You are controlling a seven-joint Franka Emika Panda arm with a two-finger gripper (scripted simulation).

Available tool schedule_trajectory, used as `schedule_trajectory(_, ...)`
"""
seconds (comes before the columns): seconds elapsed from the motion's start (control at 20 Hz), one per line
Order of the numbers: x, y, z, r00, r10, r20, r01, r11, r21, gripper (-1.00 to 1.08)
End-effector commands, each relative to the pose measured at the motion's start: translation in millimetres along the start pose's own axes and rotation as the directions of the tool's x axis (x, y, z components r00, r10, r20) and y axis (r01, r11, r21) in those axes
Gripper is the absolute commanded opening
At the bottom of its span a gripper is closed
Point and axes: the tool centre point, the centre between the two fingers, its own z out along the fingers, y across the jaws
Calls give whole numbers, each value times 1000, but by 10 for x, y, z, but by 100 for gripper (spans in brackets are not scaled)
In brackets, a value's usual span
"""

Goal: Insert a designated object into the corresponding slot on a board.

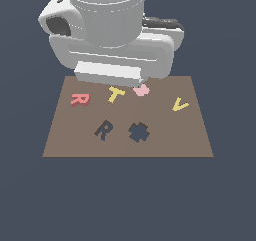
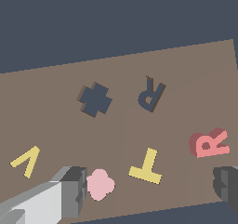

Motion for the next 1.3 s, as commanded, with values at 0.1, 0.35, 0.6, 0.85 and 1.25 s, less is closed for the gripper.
schedule_trajectory(0.1, 58, 97, 94, 995, 103, 0, -103, 995, -1, 100)
schedule_trajectory(0.35, 128, 258, 239, 966, 260, 0, -260, 966, -2, 100)
schedule_trajectory(0.6, 178, 482, 427, 890, 455, -1, -455, 890, -3, 100)
schedule_trajectory(0.85, 175, 757, 651, 750, 662, -2, -662, 750, -4, 100)
schedule_trajectory(1.25, 54, 1117, 959, 482, 876, -3, -876, 482, -4, 100)
